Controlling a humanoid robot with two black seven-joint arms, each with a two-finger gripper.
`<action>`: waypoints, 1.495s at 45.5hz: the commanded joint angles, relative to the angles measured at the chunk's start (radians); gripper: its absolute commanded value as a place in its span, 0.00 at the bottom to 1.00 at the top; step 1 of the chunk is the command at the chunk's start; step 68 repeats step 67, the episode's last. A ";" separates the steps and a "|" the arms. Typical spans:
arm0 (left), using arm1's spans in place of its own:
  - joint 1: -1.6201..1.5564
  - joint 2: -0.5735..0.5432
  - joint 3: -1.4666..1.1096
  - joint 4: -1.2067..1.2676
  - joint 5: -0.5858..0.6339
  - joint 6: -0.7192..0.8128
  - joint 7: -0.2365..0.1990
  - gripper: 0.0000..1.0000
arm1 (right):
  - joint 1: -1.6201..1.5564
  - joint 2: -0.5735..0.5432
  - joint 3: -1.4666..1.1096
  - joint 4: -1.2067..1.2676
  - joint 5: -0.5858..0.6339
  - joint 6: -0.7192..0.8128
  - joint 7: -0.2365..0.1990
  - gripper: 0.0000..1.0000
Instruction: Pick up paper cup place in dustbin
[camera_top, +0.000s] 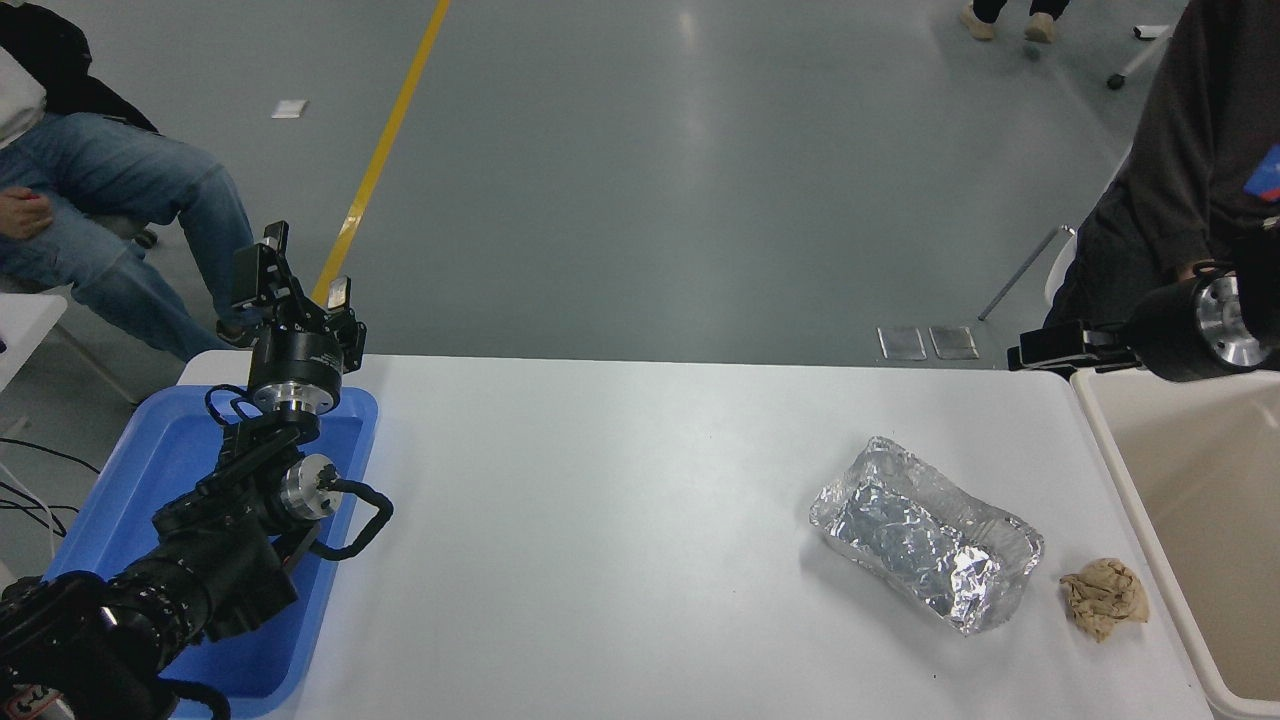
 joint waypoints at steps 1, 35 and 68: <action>0.000 0.000 0.000 0.000 0.000 0.000 0.000 1.00 | 0.214 0.169 -0.121 0.110 0.068 0.093 -0.001 1.00; 0.002 0.002 0.000 0.000 0.000 0.000 -0.001 1.00 | 0.650 0.336 -0.243 0.313 0.547 0.359 0.008 1.00; 0.002 0.002 0.002 0.000 0.000 0.000 -0.001 1.00 | 0.604 0.398 -0.291 0.325 0.447 0.359 0.005 1.00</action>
